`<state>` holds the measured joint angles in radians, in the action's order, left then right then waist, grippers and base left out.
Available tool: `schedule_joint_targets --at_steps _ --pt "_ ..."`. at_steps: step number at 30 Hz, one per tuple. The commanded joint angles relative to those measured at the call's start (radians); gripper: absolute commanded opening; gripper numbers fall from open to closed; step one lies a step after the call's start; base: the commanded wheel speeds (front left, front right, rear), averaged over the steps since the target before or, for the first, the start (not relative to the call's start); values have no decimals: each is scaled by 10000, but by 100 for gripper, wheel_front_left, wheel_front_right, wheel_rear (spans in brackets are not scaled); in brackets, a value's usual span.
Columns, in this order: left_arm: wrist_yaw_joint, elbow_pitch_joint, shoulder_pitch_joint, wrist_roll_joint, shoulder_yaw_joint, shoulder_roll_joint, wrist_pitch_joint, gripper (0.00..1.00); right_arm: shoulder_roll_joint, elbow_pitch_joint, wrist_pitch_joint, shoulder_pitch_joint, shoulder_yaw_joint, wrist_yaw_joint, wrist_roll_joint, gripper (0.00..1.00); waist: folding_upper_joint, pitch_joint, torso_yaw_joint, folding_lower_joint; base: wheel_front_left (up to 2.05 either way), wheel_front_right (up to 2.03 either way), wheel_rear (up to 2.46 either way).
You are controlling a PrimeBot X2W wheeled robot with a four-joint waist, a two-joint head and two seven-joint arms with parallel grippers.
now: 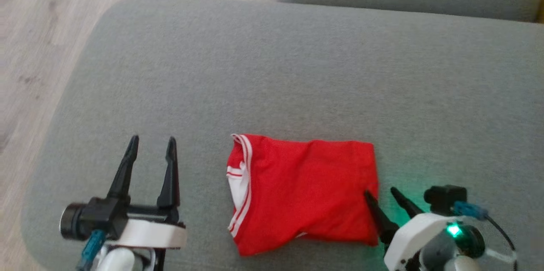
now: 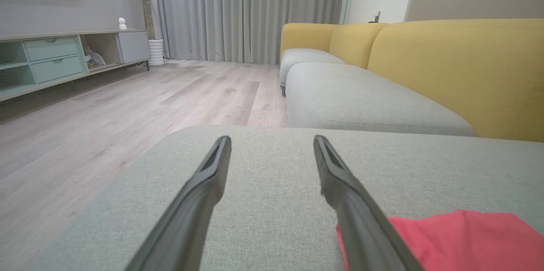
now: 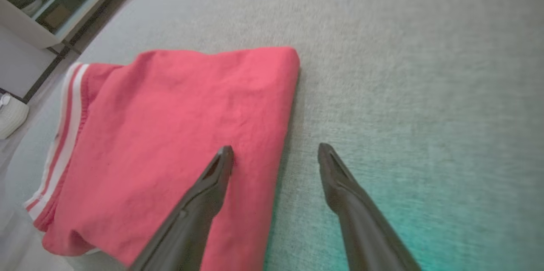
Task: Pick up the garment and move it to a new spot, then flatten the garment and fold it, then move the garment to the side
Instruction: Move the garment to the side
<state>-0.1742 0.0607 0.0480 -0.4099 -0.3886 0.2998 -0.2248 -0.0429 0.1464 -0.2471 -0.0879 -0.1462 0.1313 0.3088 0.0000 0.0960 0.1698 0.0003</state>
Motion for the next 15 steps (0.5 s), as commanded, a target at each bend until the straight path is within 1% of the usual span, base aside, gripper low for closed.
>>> schedule_joint_targets --at_steps 1,4,7,8,9,10,12,15 --pt "71 -240 643 133 359 62 -167 100 -74 44 -70 569 -298 -6 166 100 0 275 324 -3 0 0 0" --pt "196 -203 821 240 368 -92 -292 100 -74 892 -527 839 -363 -6 393 100 0 327 532 -3 0 0 0" --pt "290 -165 875 354 433 -219 -345 100 -74 1348 -1050 989 -533 -6 611 100 0 337 632 -3 0 0 0" --pt "315 -153 870 392 462 -252 -353 100 -74 1416 -1210 1029 -581 -6 623 96 0 340 645 -3 0 0 0" --pt "342 -146 862 424 497 -285 -358 100 -74 1431 -1331 1057 -620 -6 695 34 0 343 651 -3 0 0 0" --pt "367 -166 854 458 550 -324 -361 100 -74 1367 -1345 1105 -654 -6 680 0 0 347 644 -3 0 0 0" --pt "402 -225 792 531 691 -402 -364 100 -90 1165 -1263 1185 -687 -6 564 0 0 337 560 -3 0 0 0" --pt "475 -286 651 623 878 -502 -366 100 -257 680 -1037 1297 -778 -6 166 0 0 351 256 -3 0 0 0"
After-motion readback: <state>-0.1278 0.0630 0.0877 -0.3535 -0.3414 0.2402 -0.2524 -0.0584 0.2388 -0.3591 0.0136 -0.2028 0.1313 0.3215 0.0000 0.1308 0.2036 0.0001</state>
